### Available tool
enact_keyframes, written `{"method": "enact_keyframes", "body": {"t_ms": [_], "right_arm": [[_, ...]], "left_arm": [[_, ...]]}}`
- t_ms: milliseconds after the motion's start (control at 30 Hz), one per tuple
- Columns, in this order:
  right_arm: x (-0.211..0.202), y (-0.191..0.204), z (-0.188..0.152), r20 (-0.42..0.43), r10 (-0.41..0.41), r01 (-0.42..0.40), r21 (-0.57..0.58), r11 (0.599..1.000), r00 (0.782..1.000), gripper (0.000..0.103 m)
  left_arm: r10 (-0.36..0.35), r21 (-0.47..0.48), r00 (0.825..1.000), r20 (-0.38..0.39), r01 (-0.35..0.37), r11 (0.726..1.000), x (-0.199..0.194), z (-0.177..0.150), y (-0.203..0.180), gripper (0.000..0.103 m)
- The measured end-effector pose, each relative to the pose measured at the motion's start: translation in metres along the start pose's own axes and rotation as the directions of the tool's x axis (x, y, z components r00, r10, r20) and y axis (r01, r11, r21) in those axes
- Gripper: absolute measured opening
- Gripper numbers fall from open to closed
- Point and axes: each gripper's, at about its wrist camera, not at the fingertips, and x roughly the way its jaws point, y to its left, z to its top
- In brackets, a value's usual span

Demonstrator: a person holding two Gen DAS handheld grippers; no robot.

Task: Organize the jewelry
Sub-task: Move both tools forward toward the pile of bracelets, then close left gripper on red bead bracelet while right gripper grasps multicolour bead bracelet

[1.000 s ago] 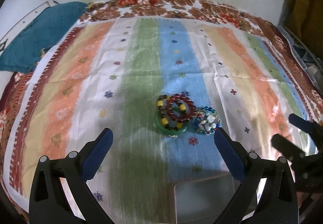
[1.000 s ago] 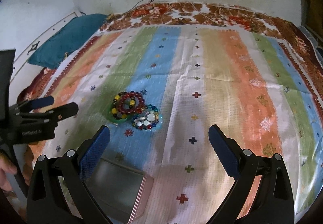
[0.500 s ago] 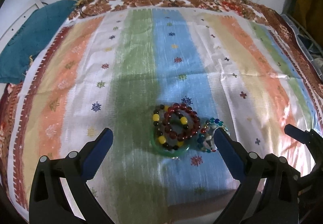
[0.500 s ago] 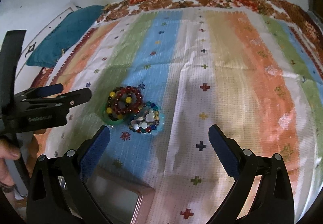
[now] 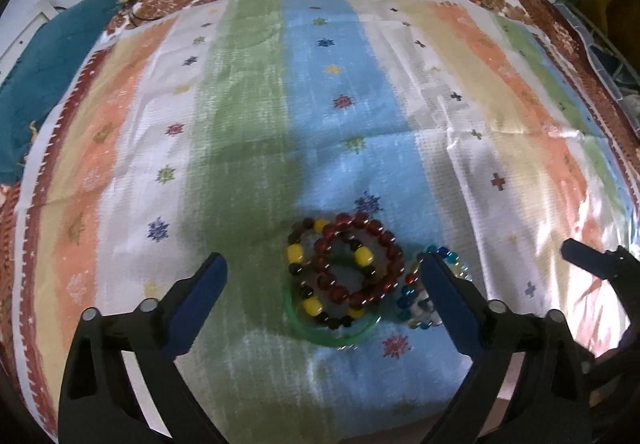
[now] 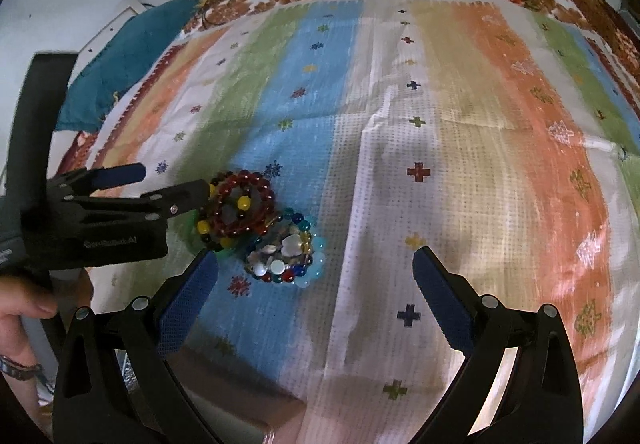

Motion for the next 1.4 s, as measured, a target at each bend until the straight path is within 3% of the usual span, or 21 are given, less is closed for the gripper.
{"method": "enact_keyframes", "body": {"t_ms": [100, 233, 333, 400, 533, 700, 767, 933, 1133, 1200, 1300, 1400], "right_arm": [[0.005, 0.001, 0.004, -0.003, -0.011, 0.011, -0.010, 1.000, 1.000, 0.092], [0.016, 0.000, 0.005, -0.037, 0.004, -0.005, -0.011, 1.000, 0.999, 0.080], [0.023, 0.000, 0.005, -0.058, 0.018, -0.018, -0.003, 1.000, 0.998, 0.076], [0.026, 0.001, 0.006, -0.066, 0.034, -0.033, 0.007, 0.999, 0.997, 0.065], [0.033, 0.005, 0.007, -0.088, 0.051, -0.050, 0.017, 0.999, 0.995, 0.060], [0.044, 0.005, 0.005, -0.117, 0.039, -0.037, 0.021, 0.999, 0.992, 0.044], [0.049, 0.005, 0.004, -0.133, 0.029, -0.026, 0.019, 0.999, 0.991, 0.031], [0.060, 0.010, 0.003, -0.149, 0.023, -0.024, -0.005, 1.000, 0.989, 0.025], [0.064, 0.012, 0.004, -0.157, 0.017, -0.019, -0.012, 1.000, 0.987, 0.013], [0.065, 0.013, 0.003, -0.156, 0.035, -0.038, -0.016, 0.999, 0.987, 0.012], [0.065, 0.016, 0.002, -0.155, 0.022, -0.028, -0.036, 0.999, 0.988, 0.011], [0.064, 0.016, 0.002, -0.156, 0.024, -0.030, -0.036, 0.999, 0.987, 0.010]], "left_arm": [[0.018, 0.020, 1.000, -0.020, -0.017, 1.000, 0.009, 0.006, -0.004, 0.089], [-0.022, 0.037, 0.998, -0.064, 0.024, 0.999, 0.023, 0.010, -0.008, 0.071], [-0.025, 0.057, 0.997, -0.077, 0.030, 0.998, 0.030, 0.009, -0.009, 0.070], [-0.032, 0.061, 0.996, -0.082, 0.037, 0.997, 0.034, 0.009, -0.008, 0.070], [-0.070, 0.056, 0.993, -0.095, 0.076, 0.996, 0.041, 0.010, -0.006, 0.054], [-0.073, 0.081, 0.992, -0.099, 0.081, 0.993, 0.047, 0.010, -0.010, 0.054], [-0.070, 0.083, 0.992, -0.106, 0.079, 0.993, 0.051, 0.009, -0.010, 0.054], [-0.065, 0.102, 0.993, -0.102, 0.075, 0.992, 0.056, 0.006, -0.009, 0.053], [-0.072, 0.086, 0.991, -0.110, 0.082, 0.993, 0.064, 0.001, -0.003, 0.039], [-0.082, 0.077, 0.991, -0.107, 0.090, 0.993, 0.063, 0.001, 0.000, 0.037], [-0.083, 0.064, 0.991, -0.105, 0.090, 0.994, 0.062, -0.003, 0.003, 0.025], [-0.085, 0.063, 0.991, -0.101, 0.091, 0.994, 0.060, -0.005, 0.004, 0.024]]}}
